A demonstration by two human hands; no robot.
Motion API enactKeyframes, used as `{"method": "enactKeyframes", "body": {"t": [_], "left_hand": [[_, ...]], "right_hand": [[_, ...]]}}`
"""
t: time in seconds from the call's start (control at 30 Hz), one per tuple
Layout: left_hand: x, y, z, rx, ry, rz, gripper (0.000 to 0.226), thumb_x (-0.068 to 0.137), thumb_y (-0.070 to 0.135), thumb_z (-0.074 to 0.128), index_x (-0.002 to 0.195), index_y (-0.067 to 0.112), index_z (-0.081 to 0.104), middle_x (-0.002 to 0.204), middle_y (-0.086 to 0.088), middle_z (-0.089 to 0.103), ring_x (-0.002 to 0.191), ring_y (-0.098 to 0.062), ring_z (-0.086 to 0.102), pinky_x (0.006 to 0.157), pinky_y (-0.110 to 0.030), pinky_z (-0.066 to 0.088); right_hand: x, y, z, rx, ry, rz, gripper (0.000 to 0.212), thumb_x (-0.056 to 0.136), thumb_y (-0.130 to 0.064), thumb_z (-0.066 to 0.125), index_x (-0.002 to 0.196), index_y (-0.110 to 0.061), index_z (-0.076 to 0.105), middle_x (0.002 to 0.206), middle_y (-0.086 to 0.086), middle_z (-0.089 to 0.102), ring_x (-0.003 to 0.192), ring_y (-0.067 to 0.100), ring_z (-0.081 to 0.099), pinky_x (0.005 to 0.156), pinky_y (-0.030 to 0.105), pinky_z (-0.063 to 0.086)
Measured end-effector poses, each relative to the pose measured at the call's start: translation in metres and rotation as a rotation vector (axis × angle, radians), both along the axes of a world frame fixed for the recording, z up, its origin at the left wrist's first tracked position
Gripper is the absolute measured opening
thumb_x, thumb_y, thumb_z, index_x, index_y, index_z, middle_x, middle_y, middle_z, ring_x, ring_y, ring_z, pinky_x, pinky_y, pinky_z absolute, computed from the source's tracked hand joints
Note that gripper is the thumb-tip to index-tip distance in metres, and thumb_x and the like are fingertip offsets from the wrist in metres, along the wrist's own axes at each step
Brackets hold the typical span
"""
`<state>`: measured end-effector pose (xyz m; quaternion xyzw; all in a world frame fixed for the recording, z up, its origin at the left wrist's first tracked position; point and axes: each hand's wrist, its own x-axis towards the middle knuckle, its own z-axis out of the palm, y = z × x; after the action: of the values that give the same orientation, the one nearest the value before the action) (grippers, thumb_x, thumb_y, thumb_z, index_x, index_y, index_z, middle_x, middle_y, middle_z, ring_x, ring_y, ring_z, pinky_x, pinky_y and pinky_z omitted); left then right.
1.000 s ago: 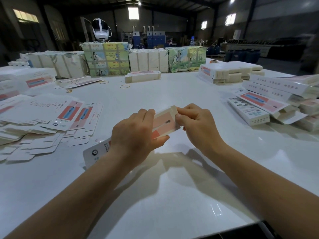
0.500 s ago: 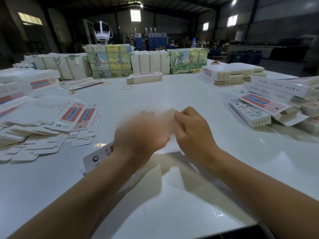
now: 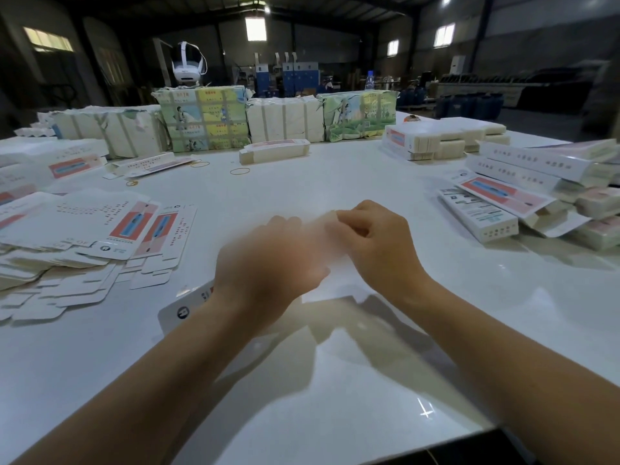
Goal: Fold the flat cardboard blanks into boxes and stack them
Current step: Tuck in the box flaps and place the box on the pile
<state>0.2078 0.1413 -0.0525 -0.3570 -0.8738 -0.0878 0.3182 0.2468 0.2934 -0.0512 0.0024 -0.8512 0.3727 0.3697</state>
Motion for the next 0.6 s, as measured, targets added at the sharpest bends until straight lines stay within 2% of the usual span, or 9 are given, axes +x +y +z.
{"method": "enactKeyframes", "body": {"t": [0.07, 0.13, 0.27, 0.33, 0.37, 0.43, 0.5, 0.6], "left_hand": [[0.000, 0.001, -0.001, 0.019, -0.012, -0.008, 0.064, 0.071, 0.049, 0.075, 0.112, 0.002, 0.062, 0.093, -0.013, 0.066, 0.069, -0.033, 0.061, 0.052, -0.034, 0.048], [0.001, 0.001, -0.002, -0.003, -0.017, -0.014, 0.063, 0.071, 0.051, 0.074, 0.112, 0.004, 0.062, 0.093, -0.012, 0.066, 0.069, -0.031, 0.061, 0.052, -0.033, 0.047], [0.000, 0.000, -0.003, -0.055, -0.013, -0.013, 0.061, 0.068, 0.049, 0.077, 0.103, 0.001, 0.065, 0.084, -0.013, 0.066, 0.061, -0.031, 0.060, 0.047, -0.032, 0.046], [-0.001, 0.001, -0.003, -0.056, -0.008, -0.002, 0.059, 0.068, 0.049, 0.077, 0.101, 0.001, 0.065, 0.083, -0.013, 0.066, 0.059, -0.031, 0.060, 0.045, -0.032, 0.045], [-0.001, 0.000, -0.004, -0.048, -0.011, 0.001, 0.060, 0.068, 0.049, 0.077, 0.103, 0.001, 0.065, 0.085, -0.013, 0.066, 0.060, -0.031, 0.060, 0.046, -0.032, 0.047], [-0.003, 0.000, -0.006, -0.007, -0.016, 0.001, 0.062, 0.071, 0.052, 0.073, 0.109, 0.004, 0.063, 0.091, -0.012, 0.066, 0.066, -0.030, 0.061, 0.050, -0.034, 0.049], [-0.007, -0.001, -0.007, 0.044, -0.029, 0.043, 0.063, 0.076, 0.058, 0.063, 0.116, 0.010, 0.058, 0.100, -0.007, 0.064, 0.075, -0.027, 0.060, 0.055, -0.032, 0.047], [-0.013, -0.002, -0.007, 0.076, -0.046, 0.094, 0.064, 0.079, 0.063, 0.054, 0.121, 0.015, 0.053, 0.106, -0.003, 0.061, 0.081, -0.024, 0.059, 0.057, -0.028, 0.041]], "right_hand": [[-0.001, -0.001, 0.001, -0.172, 0.039, 0.004, 0.017, 0.089, -0.012, 0.060, 0.085, -0.011, 0.077, 0.077, 0.004, 0.066, 0.072, 0.014, 0.059, 0.065, 0.020, 0.045], [-0.001, 0.000, 0.000, -0.170, 0.049, -0.005, 0.016, 0.088, -0.009, 0.061, 0.086, -0.009, 0.077, 0.076, 0.003, 0.067, 0.071, 0.015, 0.060, 0.064, 0.018, 0.044], [0.000, -0.004, -0.008, 0.160, 0.160, -0.078, 0.020, 0.087, -0.006, 0.057, 0.079, 0.000, 0.075, 0.068, 0.011, 0.058, 0.059, 0.024, 0.054, 0.055, 0.033, 0.045], [-0.002, -0.006, -0.010, 0.252, 0.148, -0.089, 0.023, 0.087, -0.006, 0.053, 0.081, 0.003, 0.072, 0.069, 0.010, 0.054, 0.058, 0.027, 0.052, 0.054, 0.032, 0.044], [-0.003, -0.006, -0.010, 0.225, 0.125, -0.072, 0.022, 0.088, -0.005, 0.053, 0.088, 0.003, 0.073, 0.072, 0.007, 0.053, 0.062, 0.025, 0.052, 0.058, 0.029, 0.044], [-0.005, -0.004, -0.010, 0.047, 0.070, -0.022, 0.020, 0.090, -0.004, 0.056, 0.099, -0.004, 0.073, 0.077, 0.002, 0.055, 0.071, 0.018, 0.054, 0.064, 0.014, 0.040], [-0.004, -0.003, -0.010, -0.108, 0.056, 0.011, 0.018, 0.089, -0.005, 0.059, 0.096, -0.010, 0.075, 0.078, 0.000, 0.062, 0.073, 0.012, 0.057, 0.065, 0.008, 0.040], [-0.004, -0.007, -0.012, -0.050, 0.074, -0.007, 0.016, 0.087, -0.006, 0.062, 0.091, -0.011, 0.076, 0.077, 0.000, 0.065, 0.070, 0.010, 0.057, 0.064, 0.007, 0.038]]}}
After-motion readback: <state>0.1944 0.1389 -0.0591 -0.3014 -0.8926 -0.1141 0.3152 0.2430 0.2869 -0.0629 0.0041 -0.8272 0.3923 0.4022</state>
